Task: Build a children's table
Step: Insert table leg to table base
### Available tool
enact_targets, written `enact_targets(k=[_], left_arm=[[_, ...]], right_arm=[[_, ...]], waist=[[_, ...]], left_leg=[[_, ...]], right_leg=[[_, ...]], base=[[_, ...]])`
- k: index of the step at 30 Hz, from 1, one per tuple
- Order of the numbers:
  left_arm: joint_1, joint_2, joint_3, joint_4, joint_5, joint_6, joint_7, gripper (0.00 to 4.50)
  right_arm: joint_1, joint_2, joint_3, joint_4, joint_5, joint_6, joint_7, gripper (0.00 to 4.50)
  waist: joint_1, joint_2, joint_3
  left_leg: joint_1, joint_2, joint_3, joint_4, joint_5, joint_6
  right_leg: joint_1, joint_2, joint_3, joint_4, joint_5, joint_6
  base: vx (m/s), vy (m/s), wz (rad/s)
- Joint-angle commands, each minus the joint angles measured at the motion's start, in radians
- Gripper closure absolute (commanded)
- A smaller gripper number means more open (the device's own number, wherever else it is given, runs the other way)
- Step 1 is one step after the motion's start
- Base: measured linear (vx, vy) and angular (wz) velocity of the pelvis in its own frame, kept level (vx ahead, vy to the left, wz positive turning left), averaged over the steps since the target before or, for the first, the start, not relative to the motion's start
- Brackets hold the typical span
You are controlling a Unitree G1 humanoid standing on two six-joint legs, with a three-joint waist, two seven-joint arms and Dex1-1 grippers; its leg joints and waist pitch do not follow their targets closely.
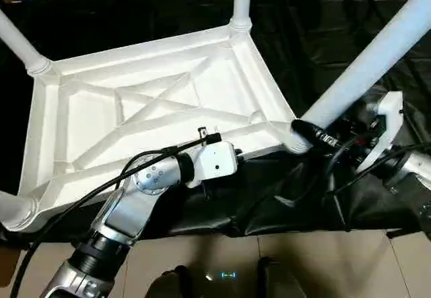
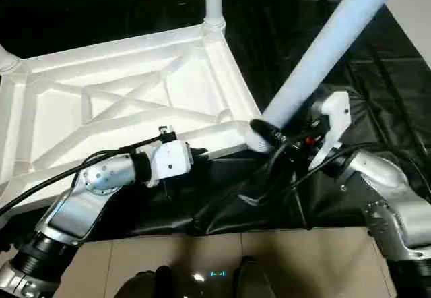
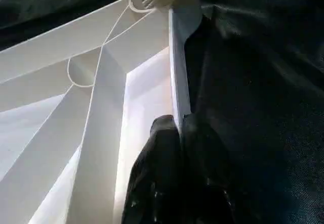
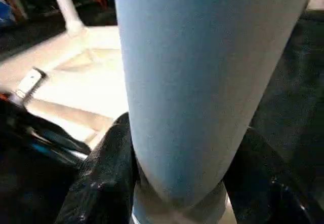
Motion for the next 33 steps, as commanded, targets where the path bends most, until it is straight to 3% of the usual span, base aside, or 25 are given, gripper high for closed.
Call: enact_targets(k=[1,4,6,14,16,19,25,33], left_arm=[[0.075,-0.025,-0.009,0.038,-0.042,0.009,0.055,4.50],[0.080,-0.029,-0.011,0.032,-0.049,0.004,0.045,4.50],[0.079,-0.030,-0.014,0.028,-0.048,0.004,0.037,4.50],[0.094,-0.015,-0.038,0.005,-0.069,-0.008,-0.016,4.50],[0.098,-0.013,-0.044,-0.002,-0.072,-0.006,-0.027,4.50],[0.096,-0.013,-0.047,-0.002,-0.071,-0.007,-0.029,4.50],[0.088,-0.016,-0.049,0.003,-0.063,-0.007,-0.036,4.50],[0.079,-0.020,-0.045,0.014,-0.057,-0.011,-0.033,4.50]], right_arm=[[0.008,-0.008,-0.006,0.025,-0.042,-0.043,0.032,2.60],[0.005,-0.007,-0.013,0.072,-0.036,-0.069,0.068,2.60],[-0.013,-0.009,-0.007,0.136,-0.059,-0.129,0.098,2.60],[-0.080,0.018,-0.016,0.281,-0.124,-0.206,0.184,2.60],[-0.101,0.024,-0.008,0.311,-0.120,-0.213,0.210,2.60],[-0.116,0.021,0.012,0.318,-0.114,-0.199,0.262,2.60],[-0.155,0.025,0.043,0.313,-0.095,-0.144,0.360,2.60],[-0.174,-0.004,0.082,0.345,-0.190,-0.199,0.421,2.60]], waist=[[0.002,-0.063,-0.057],[0.000,-0.060,-0.058],[-0.001,-0.063,-0.058],[-0.006,-0.067,-0.057],[-0.008,-0.070,-0.055],[-0.005,-0.066,-0.054],[-0.005,-0.075,-0.052],[-0.002,-0.076,-0.053]], left_leg=[[0.002,0.026,-0.011,-0.038,0.069,0.265],[0.003,0.028,-0.011,-0.035,0.077,0.287],[0.005,0.029,-0.010,-0.033,0.093,0.301],[0.005,0.031,-0.010,-0.028,0.110,0.329],[0.006,0.031,-0.009,-0.028,0.102,0.331],[0.010,0.034,-0.008,-0.028,0.095,0.332],[0.010,0.035,-0.009,-0.029,0.074,0.322],[0.012,0.037,-0.008,-0.026,0.109,0.330]], right_leg=[[0.065,-0.004,0.005,-0.040,0.095,-0.251],[0.066,-0.006,0.005,-0.036,0.117,-0.269],[0.065,-0.005,0.004,-0.034,0.132,-0.281],[0.064,-0.007,0.003,-0.030,0.117,-0.299],[0.062,-0.006,0.003,-0.032,0.093,-0.302],[0.059,-0.007,0.003,-0.034,0.065,-0.306],[0.057,-0.008,0.003,-0.037,0.011,-0.303],[0.054,-0.010,0.005,-0.032,0.038,-0.314]], base=[[0.000,0.000,0.00],[0.000,0.000,0.00],[0.000,0.000,0.00],[0.000,0.000,0.00],[0.000,0.000,0.00],[0.000,0.000,0.00],[0.000,0.000,0.00],[0.000,0.000,0.00]])
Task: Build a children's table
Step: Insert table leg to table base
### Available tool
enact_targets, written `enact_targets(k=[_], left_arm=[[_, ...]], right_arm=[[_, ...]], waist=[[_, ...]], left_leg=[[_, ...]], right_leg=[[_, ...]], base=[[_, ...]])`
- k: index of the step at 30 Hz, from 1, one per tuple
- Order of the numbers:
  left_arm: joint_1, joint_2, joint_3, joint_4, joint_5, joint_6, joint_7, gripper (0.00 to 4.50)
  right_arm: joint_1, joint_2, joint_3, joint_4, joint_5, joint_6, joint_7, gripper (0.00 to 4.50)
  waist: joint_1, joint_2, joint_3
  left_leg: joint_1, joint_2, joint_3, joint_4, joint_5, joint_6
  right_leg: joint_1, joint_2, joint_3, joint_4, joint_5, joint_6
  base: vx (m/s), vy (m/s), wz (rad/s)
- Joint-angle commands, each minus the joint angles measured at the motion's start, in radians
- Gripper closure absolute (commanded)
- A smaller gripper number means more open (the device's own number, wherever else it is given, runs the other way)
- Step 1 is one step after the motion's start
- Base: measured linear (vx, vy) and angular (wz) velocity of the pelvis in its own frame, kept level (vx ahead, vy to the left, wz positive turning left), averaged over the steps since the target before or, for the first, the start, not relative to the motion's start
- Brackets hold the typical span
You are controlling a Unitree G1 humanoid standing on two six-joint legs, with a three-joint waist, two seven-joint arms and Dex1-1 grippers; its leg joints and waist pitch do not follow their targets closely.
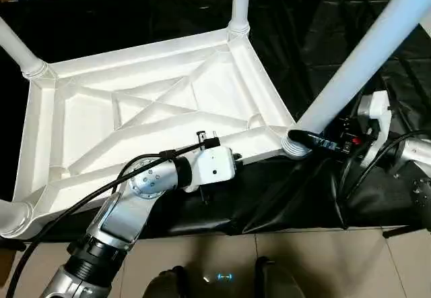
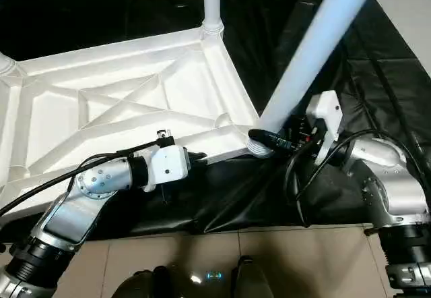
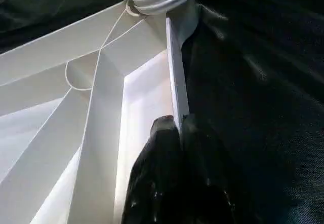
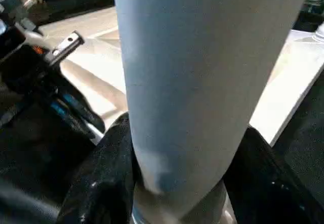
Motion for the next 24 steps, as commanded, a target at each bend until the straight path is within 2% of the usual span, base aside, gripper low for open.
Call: enact_targets(k=[1,4,7,11,15,21,23,24], left_arm=[[0.055,-0.028,-0.040,0.049,-0.056,-0.014,0.004,4.50],[0.061,-0.015,-0.056,0.040,-0.071,-0.022,-0.039,4.50],[0.063,-0.006,-0.065,0.037,-0.077,-0.021,-0.061,4.50],[0.062,0.014,-0.082,0.039,-0.081,-0.005,-0.106,4.50],[0.040,0.020,-0.084,0.068,-0.060,0.004,-0.115,4.50],[0.006,0.027,-0.084,0.103,-0.040,0.011,-0.120,4.50],[-0.014,0.028,-0.086,0.120,-0.038,0.011,-0.120,4.50],[-0.019,0.028,-0.086,0.125,-0.035,0.010,-0.118,4.50]], right_arm=[[0.007,-0.010,0.021,0.034,-0.053,-0.020,0.014,2.60],[-0.012,-0.004,0.001,0.070,-0.073,-0.043,0.006,2.60],[-0.021,-0.008,-0.006,0.082,-0.075,-0.047,0.009,2.60],[-0.030,-0.021,-0.012,0.103,-0.086,-0.058,0.023,2.60],[-0.015,-0.023,-0.005,0.091,-0.082,-0.045,0.071,2.60],[0.011,-0.028,0.011,0.074,-0.092,-0.056,0.102,2.60],[0.027,-0.032,0.022,0.059,-0.098,-0.064,0.114,2.60],[0.032,-0.034,0.025,0.052,-0.101,-0.066,0.118,2.60]], waist=[[-0.002,-0.063,-0.060],[-0.001,-0.063,-0.060],[0.002,-0.059,-0.062],[0.004,-0.060,-0.063],[0.006,-0.056,-0.060],[0.014,-0.056,-0.060],[0.017,-0.050,-0.058],[0.018,-0.052,-0.057]], left_leg=[[0.012,0.033,-0.008,-0.039,0.107,0.323],[0.014,0.033,-0.008,-0.040,0.098,0.317],[0.017,0.035,-0.008,-0.039,0.114,0.320],[0.015,0.035,-0.007,-0.039,0.097,0.313],[0.019,0.037,-0.006,-0.044,0.041,0.285],[0.021,0.040,-0.006,-0.049,0.011,0.251],[0.022,0.040,-0.006,-0.051,0.000,0.239],[0.024,0.041,-0.005,-0.052,-0.013,0.232]], right_leg=[[0.055,-0.010,0.004,-0.042,0.034,-0.314],[0.053,-0.011,0.005,-0.043,0.011,-0.320],[0.054,-0.011,0.006,-0.040,0.041,-0.336],[0.056,-0.011,0.006,-0.040,0.045,-0.346],[0.054,-0.011,0.007,-0.047,-0.018,-0.347],[0.054,-0.012,0.008,-0.050,-0.033,-0.350],[0.054,-0.012,0.008,-0.052,-0.044,-0.350],[0.054,-0.011,0.008,-0.055,-0.048,-0.349]], base=[[0.000,0.000,0.00],[0.000,0.000,0.00],[0.000,0.000,0.00],[0.000,0.000,0.00],[0.000,0.000,0.00],[0.000,0.000,0.00],[0.000,0.000,0.00],[0.000,0.000,0.00]])
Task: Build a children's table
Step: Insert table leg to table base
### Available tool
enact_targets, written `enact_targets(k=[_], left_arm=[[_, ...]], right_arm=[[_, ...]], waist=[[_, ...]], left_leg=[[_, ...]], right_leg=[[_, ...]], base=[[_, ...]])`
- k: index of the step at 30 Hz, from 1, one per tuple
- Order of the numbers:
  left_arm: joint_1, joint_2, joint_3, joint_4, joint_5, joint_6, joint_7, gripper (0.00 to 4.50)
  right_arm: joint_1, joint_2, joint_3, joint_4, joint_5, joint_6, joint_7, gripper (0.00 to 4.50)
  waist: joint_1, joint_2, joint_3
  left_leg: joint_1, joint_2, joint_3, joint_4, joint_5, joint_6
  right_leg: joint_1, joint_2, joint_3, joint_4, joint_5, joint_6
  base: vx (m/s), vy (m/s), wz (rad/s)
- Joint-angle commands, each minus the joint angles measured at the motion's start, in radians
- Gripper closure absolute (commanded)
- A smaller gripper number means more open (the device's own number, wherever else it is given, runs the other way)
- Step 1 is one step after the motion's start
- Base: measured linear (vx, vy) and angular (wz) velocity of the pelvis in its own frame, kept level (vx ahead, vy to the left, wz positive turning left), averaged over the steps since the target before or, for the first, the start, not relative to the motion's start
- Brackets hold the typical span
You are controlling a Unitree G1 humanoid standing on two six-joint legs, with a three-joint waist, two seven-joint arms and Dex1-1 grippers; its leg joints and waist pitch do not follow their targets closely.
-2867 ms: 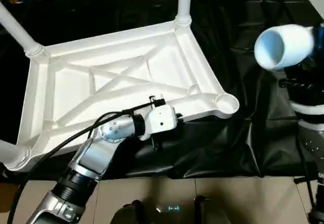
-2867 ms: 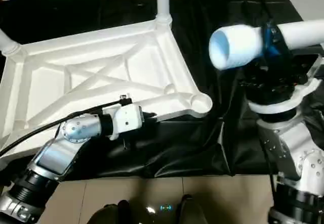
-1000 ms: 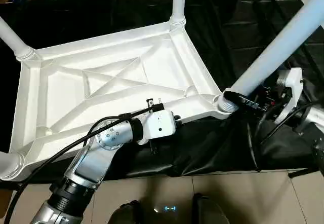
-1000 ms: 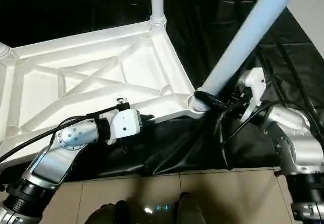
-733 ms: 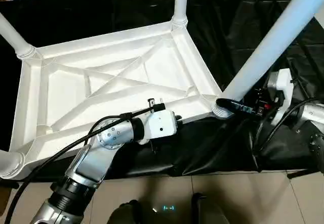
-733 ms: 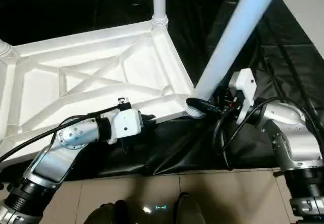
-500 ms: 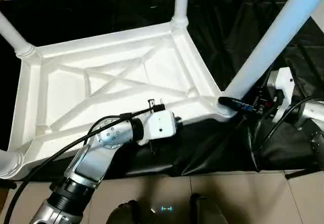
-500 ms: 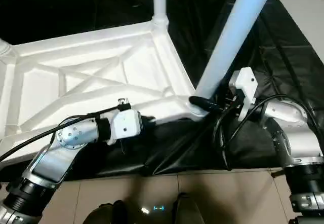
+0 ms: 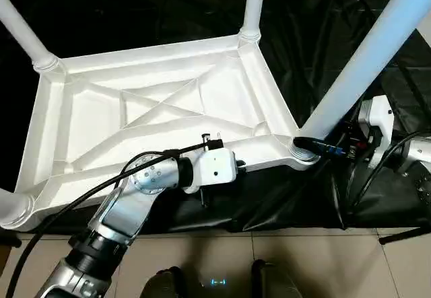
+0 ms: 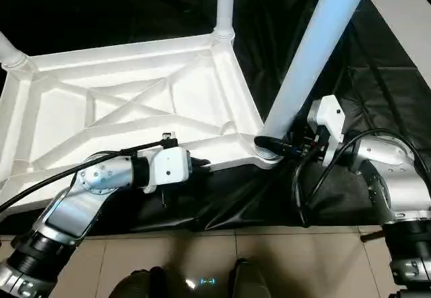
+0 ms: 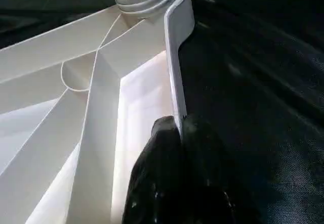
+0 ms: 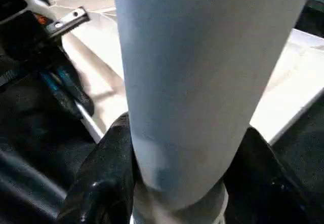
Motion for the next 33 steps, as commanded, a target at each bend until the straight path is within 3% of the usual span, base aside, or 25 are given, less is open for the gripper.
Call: enact_targets(k=[1,5,13,21,23,33], left_arm=[[0.033,0.004,-0.056,0.074,0.006,0.010,-0.025,4.50],[0.031,0.010,-0.055,0.084,0.001,0.000,-0.031,4.50],[0.040,0.017,-0.061,0.075,-0.019,-0.004,-0.040,4.50],[0.044,0.019,-0.065,0.066,-0.027,-0.002,-0.039,4.50],[0.045,0.021,-0.064,0.063,-0.029,0.000,-0.040,4.50],[0.045,0.027,-0.068,0.060,-0.035,-0.001,-0.040,4.50]], right_arm=[[0.037,-0.011,0.035,-0.010,-0.028,0.007,0.029,2.60],[0.043,-0.021,0.022,-0.004,-0.048,-0.011,0.037,2.60],[0.028,-0.020,0.003,0.037,-0.078,-0.061,0.018,2.60],[0.020,0.005,-0.003,0.071,-0.101,-0.108,-0.005,2.60],[0.023,0.012,0.001,0.081,-0.105,-0.120,-0.007,2.60],[0.023,0.041,0.019,0.062,-0.085,-0.104,0.037,2.60]], waist=[[0.001,-0.032,-0.054],[0.006,-0.033,-0.054],[0.004,-0.035,-0.053],[0.003,-0.038,-0.049],[0.003,-0.038,-0.046],[0.002,-0.036,-0.043]], left_leg=[[0.019,0.037,-0.005,-0.060,-0.023,0.227],[0.019,0.037,-0.006,-0.067,-0.063,0.189],[0.016,0.036,-0.006,-0.066,-0.053,0.192],[0.015,0.037,-0.005,-0.069,-0.067,0.189],[0.016,0.038,-0.006,-0.072,-0.096,0.175],[0.015,0.038,-0.007,-0.077,-0.115,0.161]], right_leg=[[0.046,-0.013,0.010,-0.063,-0.053,-0.343],[0.048,-0.014,0.010,-0.069,-0.095,-0.331],[0.048,-0.014,0.010,-0.067,-0.068,-0.332],[0.045,-0.014,0.010,-0.071,-0.094,-0.320],[0.044,-0.015,0.011,-0.076,-0.139,-0.312],[0.043,-0.015,0.012,-0.078,-0.141,-0.301]], base=[[0.000,0.000,0.00],[0.000,0.000,0.00],[0.000,0.000,0.00],[0.000,0.000,0.00],[0.000,0.000,0.00],[0.000,0.000,0.00]])
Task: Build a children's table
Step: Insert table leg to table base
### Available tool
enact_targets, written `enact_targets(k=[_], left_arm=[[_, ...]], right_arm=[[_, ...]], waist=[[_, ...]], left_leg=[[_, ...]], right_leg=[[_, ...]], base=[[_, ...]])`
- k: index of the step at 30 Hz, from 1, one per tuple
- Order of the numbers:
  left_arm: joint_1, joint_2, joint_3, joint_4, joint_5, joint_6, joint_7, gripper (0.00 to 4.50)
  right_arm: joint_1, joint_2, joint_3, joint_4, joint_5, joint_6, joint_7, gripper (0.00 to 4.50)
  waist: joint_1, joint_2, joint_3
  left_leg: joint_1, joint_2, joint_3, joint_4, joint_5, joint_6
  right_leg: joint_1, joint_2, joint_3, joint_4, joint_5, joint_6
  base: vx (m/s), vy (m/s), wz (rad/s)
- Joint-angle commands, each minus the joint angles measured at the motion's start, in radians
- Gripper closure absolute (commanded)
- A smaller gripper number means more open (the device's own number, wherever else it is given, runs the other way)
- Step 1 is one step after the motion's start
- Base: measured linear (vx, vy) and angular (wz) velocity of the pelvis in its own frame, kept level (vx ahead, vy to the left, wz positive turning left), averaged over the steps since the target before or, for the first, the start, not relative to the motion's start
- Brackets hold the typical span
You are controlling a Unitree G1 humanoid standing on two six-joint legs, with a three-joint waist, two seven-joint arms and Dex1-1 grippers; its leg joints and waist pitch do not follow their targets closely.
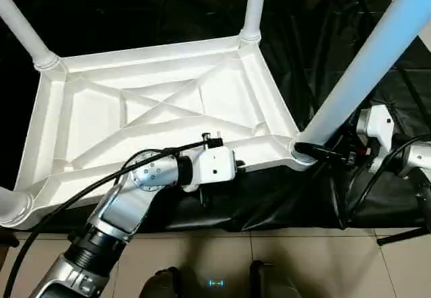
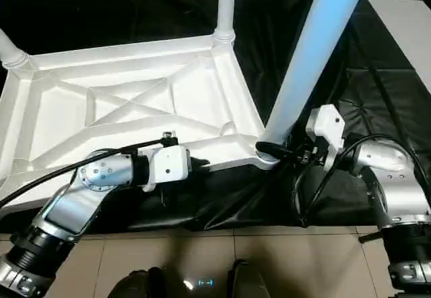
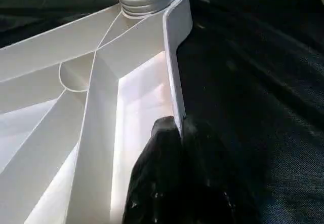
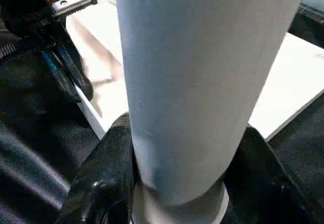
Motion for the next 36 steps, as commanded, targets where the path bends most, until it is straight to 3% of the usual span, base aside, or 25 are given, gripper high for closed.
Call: enact_targets(k=[1,8,17,18,22,26,29,31,36], left_arm=[[0.050,0.003,-0.060,0.052,-0.008,0.001,-0.031,4.50],[0.046,0.000,-0.065,0.052,-0.010,0.006,-0.031,4.50],[0.046,0.002,-0.067,0.050,-0.012,0.011,-0.029,4.50],[0.046,0.002,-0.067,0.049,-0.013,0.012,-0.028,4.50],[0.047,0.003,-0.067,0.049,-0.014,0.012,-0.026,4.50],[0.046,0.004,-0.067,0.048,-0.016,0.013,-0.026,4.50],[0.046,0.005,-0.067,0.048,-0.016,0.013,-0.027,4.50],[0.046,0.005,-0.067,0.048,-0.016,0.013,-0.027,4.50],[0.046,0.005,-0.065,0.049,-0.016,0.012,-0.026,4.50]], right_arm=[[0.009,0.020,0.038,0.007,-0.008,0.038,0.025,2.60],[-0.019,0.020,0.093,0.003,-0.001,0.129,0.099,2.60],[-0.050,0.037,0.134,0.032,-0.058,0.150,0.119,2.60],[-0.062,0.056,0.119,0.037,-0.043,0.189,0.089,2.60],[-0.079,0.081,0.082,0.072,-0.031,0.217,0.030,2.60],[-0.080,0.099,0.030,0.118,-0.003,0.249,-0.002,2.60],[-0.067,0.097,0.022,0.117,-0.005,0.253,-0.001,2.60],[-0.054,0.095,0.015,0.110,0.000,0.261,-0.003,2.60],[-0.012,0.098,-0.009,0.090,0.009,0.269,-0.018,2.60]], waist=[[-0.002,-0.029,-0.045],[-0.004,-0.029,-0.042],[-0.004,-0.031,-0.040],[-0.005,-0.032,-0.039],[-0.008,-0.031,-0.037],[-0.014,-0.029,-0.034],[-0.015,-0.029,-0.032],[-0.014,-0.029,-0.034],[-0.011,-0.030,-0.037]], left_leg=[[0.013,0.034,-0.009,-0.074,-0.108,0.164],[0.014,0.035,-0.010,-0.078,-0.124,0.155],[0.021,0.036,-0.007,-0.083,-0.117,0.148],[0.020,0.035,-0.007,-0.084,-0.111,0.149],[0.020,0.036,-0.008,-0.090,-0.147,0.127],[0.019,0.038,-0.014,-0.101,-0.215,0.091],[0.021,0.039,-0.015,-0.104,-0.243,0.072],[0.023,0.039,-0.014,-0.104,-0.235,0.072],[0.022,0.039,-0.006,-0.099,-0.154,0.109]], right_leg=[[0.042,-0.016,0.013,-0.074,-0.127,-0.303],[0.041,-0.017,0.013,-0.078,-0.155,-0.304],[0.042,-0.018,0.013,-0.083,-0.169,-0.296],[0.043,-0.017,0.014,-0.083,-0.162,-0.298],[0.041,-0.019,0.014,-0.089,-0.218,-0.291],[0.037,-0.023,0.015,-0.100,-0.322,-0.260],[0.032,-0.022,0.015,-0.106,-0.361,-0.242],[0.031,-0.022,0.015,-0.106,-0.345,-0.240],[0.036,-0.019,0.013,-0.096,-0.214,-0.263]], base=[[0.000,0.000,0.00],[0.000,0.000,0.00],[0.000,0.000,0.00],[0.000,0.000,0.00],[0.000,0.000,0.00],[0.000,0.000,0.00],[0.000,0.000,0.00],[0.000,0.000,0.00],[0.000,0.000,0.00]])
